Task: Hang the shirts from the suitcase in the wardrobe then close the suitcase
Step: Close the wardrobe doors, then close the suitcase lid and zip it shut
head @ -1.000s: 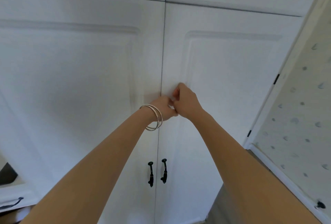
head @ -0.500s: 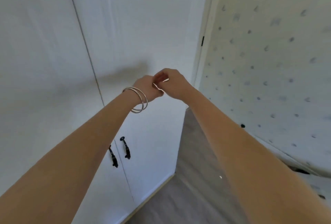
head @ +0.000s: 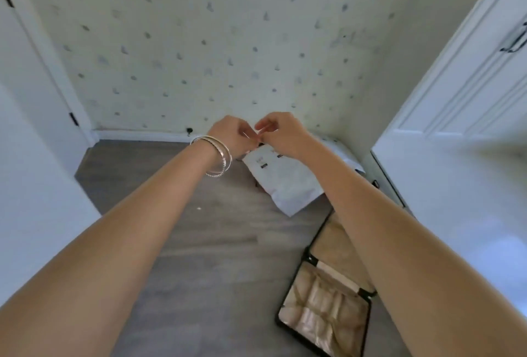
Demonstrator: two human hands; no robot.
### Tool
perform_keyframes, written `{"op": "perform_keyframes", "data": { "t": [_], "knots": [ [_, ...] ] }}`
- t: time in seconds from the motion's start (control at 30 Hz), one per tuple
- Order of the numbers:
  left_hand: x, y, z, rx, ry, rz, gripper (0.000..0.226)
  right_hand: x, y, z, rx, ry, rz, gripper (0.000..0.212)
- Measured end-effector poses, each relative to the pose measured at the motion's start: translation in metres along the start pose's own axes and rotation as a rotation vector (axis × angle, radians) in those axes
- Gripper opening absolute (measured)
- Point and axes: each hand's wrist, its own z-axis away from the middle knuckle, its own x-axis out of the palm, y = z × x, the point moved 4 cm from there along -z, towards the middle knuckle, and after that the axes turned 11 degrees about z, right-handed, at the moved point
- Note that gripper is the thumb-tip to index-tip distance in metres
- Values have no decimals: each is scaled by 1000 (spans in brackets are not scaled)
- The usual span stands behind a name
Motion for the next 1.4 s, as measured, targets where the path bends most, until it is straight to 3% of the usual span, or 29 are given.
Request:
{"op": "perform_keyframes", "data": {
  "t": [0.4, 0.6, 0.87, 1.17, 1.4],
  "knots": [
    [217, 50, -44, 133, -385, -36, 16, -79, 229, 89, 447, 215, -32, 21],
    [322, 62, -70, 190, -436, -110, 20, -99, 345, 111, 599, 295, -39, 27],
    [455, 48, -139, 173, -445, -227, 32, -99, 502, 99, 706, 179, -52, 32],
    [576, -28, -209, 81, -512, -320, 40, -54, 642, 66, 781, 20, 15, 43],
    [653, -124, -279, 116, -498, -394, 47, 28, 740, 23, 765, 6, 174, 46]
  ]
}}
